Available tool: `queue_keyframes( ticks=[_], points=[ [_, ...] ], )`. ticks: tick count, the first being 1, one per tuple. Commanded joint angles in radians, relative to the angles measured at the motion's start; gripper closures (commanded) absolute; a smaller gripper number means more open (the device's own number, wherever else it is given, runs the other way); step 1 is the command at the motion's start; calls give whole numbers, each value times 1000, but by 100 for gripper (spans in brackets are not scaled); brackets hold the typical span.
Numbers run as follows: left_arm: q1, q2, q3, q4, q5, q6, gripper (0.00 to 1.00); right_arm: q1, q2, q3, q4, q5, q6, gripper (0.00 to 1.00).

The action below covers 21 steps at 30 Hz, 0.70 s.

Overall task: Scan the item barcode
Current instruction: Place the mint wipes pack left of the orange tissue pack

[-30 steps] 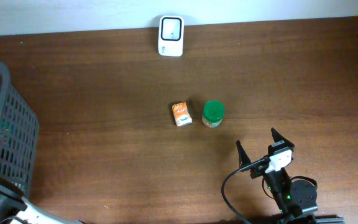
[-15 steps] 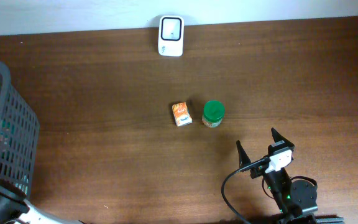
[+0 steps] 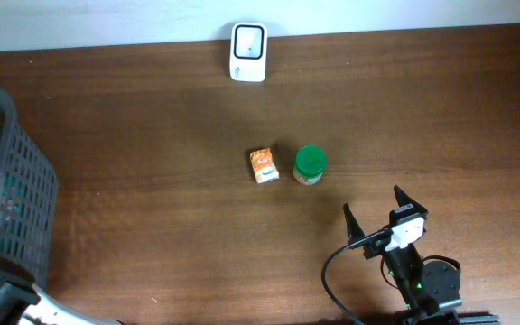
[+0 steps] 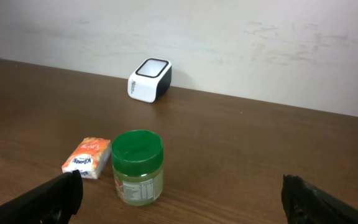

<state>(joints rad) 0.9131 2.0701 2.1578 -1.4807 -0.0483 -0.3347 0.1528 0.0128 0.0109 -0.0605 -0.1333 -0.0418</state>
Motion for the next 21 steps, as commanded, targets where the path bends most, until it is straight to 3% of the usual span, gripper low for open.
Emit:
queue_keyframes(
  ticks=[1,10,15,18,21],
  points=[
    [-72,-48,193,-26,11,11,100,-4,-5,-5,-5,-10,-3,2],
    [-365,-327,483,-2,7,11,100,-4,-5,-5,-5,-10,-3,2],
    [-633,-459,483,-50,7,11,100,-4,-5,-5,-5,-10,-3,1],
    [-813,-421,426,-176,7,11,100,-4,-5,-5,-5,-10,-3,2],
    [-988,-351,253,-179,6,11,100,-4,-5,-5,-5,-10,-3,2]
  ],
)
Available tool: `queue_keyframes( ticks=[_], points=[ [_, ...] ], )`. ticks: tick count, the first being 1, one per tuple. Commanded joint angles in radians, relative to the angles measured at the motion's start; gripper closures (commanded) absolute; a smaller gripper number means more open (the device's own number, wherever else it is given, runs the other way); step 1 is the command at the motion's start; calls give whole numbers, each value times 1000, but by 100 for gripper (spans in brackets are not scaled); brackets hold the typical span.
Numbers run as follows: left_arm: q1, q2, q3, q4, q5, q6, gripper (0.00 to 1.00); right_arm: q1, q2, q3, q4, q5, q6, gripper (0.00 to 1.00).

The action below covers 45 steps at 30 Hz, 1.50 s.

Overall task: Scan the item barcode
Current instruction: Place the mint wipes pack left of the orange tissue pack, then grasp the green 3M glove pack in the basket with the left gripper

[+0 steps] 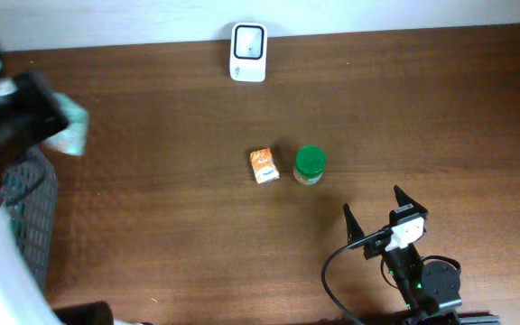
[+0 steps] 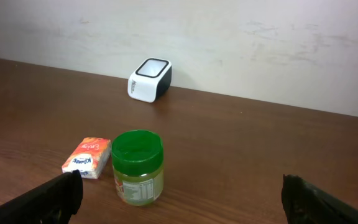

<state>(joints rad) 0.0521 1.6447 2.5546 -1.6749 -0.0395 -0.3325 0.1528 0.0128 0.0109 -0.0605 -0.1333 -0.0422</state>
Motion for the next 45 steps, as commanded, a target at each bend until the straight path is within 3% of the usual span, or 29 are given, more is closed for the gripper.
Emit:
queue_keyframes(
  ticks=[1,4,8,12,16,17,20,22,27,29,32,35,40,45],
  points=[
    [-158,88,-188,32,-8,9,100,-4,-5,-5,-5,-10,-3,2],
    [-282,160,-457,159,-8,8,100,-4,-5,-5,-5,-10,-3,2],
    [-381,238,-686,280,-4,8,100,-4,-5,-5,-5,-10,-3,2],
    [-437,274,-740,323,-15,9,100,-4,-5,-5,-5,-10,-3,2],
    [-406,270,-599,287,-109,13,58,-4,-5,-5,-5,-10,-3,2],
    [-352,269,-416,228,-119,13,33,-4,-5,-5,-5,-10,-3,2],
    [-266,268,-208,175,-119,41,21,-4,-5,-5,-5,-10,-3,2],
    [-125,268,-2,95,-119,43,19,-4,-5,-5,-5,-10,-3,2],
    [183,262,158,4,-119,42,18,-4,-5,-5,-5,-10,-3,2],
    [311,265,144,-7,-114,32,18,-4,-5,-5,-5,-10,-3,2],
    [497,269,96,-5,-103,-26,8,-4,-5,-5,-5,-10,-3,2],
    [649,272,-7,40,-91,-28,9,-4,-5,-5,-5,-10,-3,2],
    [824,273,-411,303,-70,-26,10,-4,-5,-5,-5,-10,-3,2],
    [848,273,-711,539,-71,277,14,-4,-5,-5,-5,-10,-3,2]
  ],
)
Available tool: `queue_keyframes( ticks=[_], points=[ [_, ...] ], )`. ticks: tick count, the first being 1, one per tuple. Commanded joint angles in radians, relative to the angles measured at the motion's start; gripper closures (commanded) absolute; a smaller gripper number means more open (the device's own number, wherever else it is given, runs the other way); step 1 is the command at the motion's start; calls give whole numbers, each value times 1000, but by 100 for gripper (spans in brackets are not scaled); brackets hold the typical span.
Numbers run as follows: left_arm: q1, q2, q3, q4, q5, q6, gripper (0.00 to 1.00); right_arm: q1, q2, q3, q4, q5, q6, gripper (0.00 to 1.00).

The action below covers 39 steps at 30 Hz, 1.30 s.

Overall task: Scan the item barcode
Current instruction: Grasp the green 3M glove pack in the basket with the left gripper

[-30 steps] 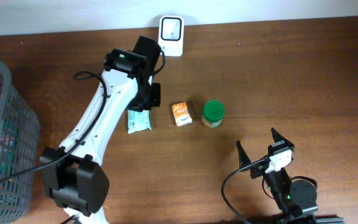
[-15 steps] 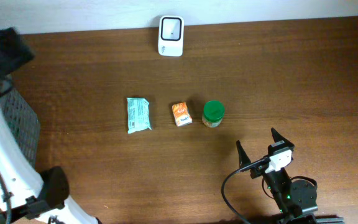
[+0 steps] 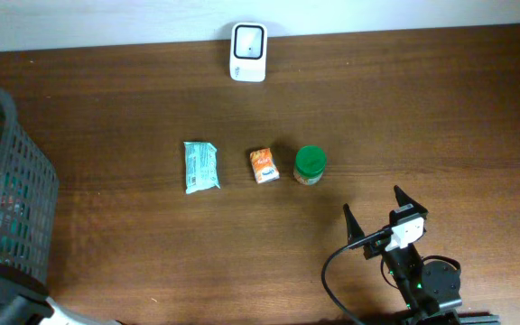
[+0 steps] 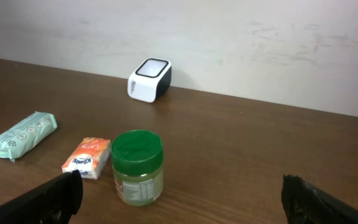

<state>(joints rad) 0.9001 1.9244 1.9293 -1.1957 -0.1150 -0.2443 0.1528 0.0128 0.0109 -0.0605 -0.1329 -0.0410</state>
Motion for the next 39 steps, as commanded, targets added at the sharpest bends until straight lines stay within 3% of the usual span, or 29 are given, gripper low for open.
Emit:
queue_keyframes(
  ticks=[1,4,8,15,21,26,31,39],
  points=[
    [0,-6,-116,109,5,243,14,-4,-5,-5,-5,-10,-4,2],
    [0,-6,-138,185,2,319,13,-4,-5,-5,-5,-10,-4,1],
    [6,-5,-294,365,40,501,9,-4,-5,-5,-5,-10,-4,2],
    [8,44,-376,422,40,614,11,-4,-5,-5,-5,-10,-4,2],
    [7,99,-376,431,111,617,12,-4,-5,-5,-5,-10,-4,2],
    [3,112,-377,391,277,616,32,-4,-5,-5,-5,-10,-4,2],
    [-1,125,-445,396,273,617,30,-4,-5,-5,-5,-10,-4,1],
    [-2,141,-538,468,273,617,19,-4,-5,-5,-5,-10,-4,2]
  ],
)
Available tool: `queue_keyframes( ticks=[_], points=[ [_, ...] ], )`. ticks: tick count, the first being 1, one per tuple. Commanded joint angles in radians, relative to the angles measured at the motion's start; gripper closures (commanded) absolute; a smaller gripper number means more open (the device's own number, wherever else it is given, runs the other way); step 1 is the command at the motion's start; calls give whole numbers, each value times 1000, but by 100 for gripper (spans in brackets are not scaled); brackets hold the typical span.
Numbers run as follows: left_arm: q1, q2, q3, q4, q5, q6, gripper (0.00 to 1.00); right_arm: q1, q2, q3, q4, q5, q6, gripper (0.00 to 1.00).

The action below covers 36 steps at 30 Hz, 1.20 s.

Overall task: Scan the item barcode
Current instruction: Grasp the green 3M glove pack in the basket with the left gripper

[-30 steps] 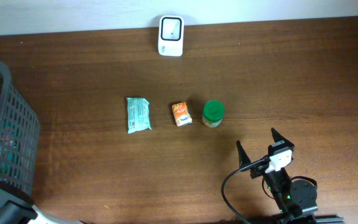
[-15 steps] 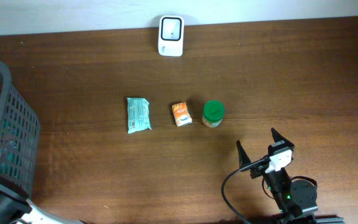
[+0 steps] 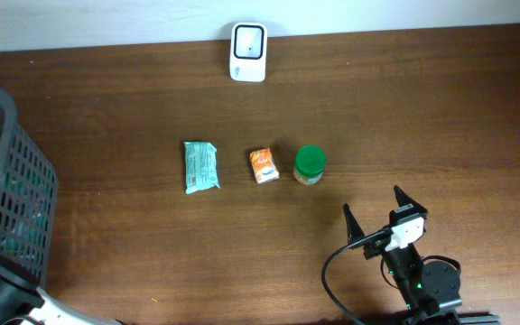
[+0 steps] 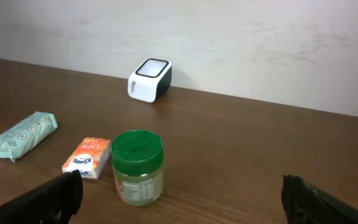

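Observation:
Three items lie in a row mid-table: a pale green packet (image 3: 200, 166), a small orange box (image 3: 263, 166) and a green-lidded jar (image 3: 310, 165). The white barcode scanner (image 3: 248, 41) stands at the far edge by the wall. My right gripper (image 3: 371, 200) rests open near the front edge, a short way in front of the jar and to its right, holding nothing. In the right wrist view the jar (image 4: 137, 167), box (image 4: 87, 157), packet (image 4: 18, 134) and scanner (image 4: 150, 79) lie ahead of the open right gripper (image 4: 179, 202). The left gripper itself is out of view.
A dark mesh basket (image 3: 12, 194) with some things inside stands at the left edge. Part of the left arm shows in the bottom left corner. A pale wall (image 4: 229, 37) runs behind the scanner.
The three items, the scanner and the right gripper stand as before. Only the bit of left arm at the bottom left corner and basket edge has shifted slightly.
At first only the orange box and jar lay mid-table. Then the left arm was over the basket side with a pale green packet at its end. After that the packet lay on the table left of the box, with the arm back in the corner; the right gripper never moved.

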<state>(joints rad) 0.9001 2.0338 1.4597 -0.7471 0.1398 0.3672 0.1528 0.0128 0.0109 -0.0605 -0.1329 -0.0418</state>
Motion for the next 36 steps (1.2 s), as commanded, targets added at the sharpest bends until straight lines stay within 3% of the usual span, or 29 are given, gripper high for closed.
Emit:
queue_keyframes(
  ticks=[1,2,4,5,6,10,15,20,23,26,30,33,36],
  points=[
    [-1,44,-103,45,18,5,21,-4,-5,-5,-5,-10,-3,2],
    [-1,50,-114,56,18,5,29,-4,-5,-5,-5,-10,-3,2],
    [-1,55,-120,63,18,5,62,-4,-5,-5,-5,-10,-3,2],
    [-1,55,-119,67,18,5,92,-4,-5,-5,-5,-10,-3,2],
    [-1,55,-119,69,18,5,100,-4,-5,-5,-5,-10,-3,2],
    [0,50,-81,32,19,5,100,-4,-5,-5,-5,-10,-3,2],
    [-2,-74,114,-108,22,-18,100,-4,-5,-5,-5,-10,-3,2],
    [-2,-315,265,-109,22,-156,100,-4,-5,-5,-5,-10,-3,2],
    [-2,-485,296,-81,29,-312,100,-4,-5,-5,-5,-10,-3,2],
    [-13,-609,296,-38,172,-443,100,-4,-5,-5,-5,-10,-3,2],
    [-155,-699,296,-41,313,-614,100,-4,-5,-5,-5,-10,-3,2],
    [-365,-688,295,-131,304,-617,100,-4,-5,-5,-5,-10,-3,2],
    [-552,-630,290,-275,179,-618,100,-4,-5,-5,-5,-10,-3,2]
  ],
)
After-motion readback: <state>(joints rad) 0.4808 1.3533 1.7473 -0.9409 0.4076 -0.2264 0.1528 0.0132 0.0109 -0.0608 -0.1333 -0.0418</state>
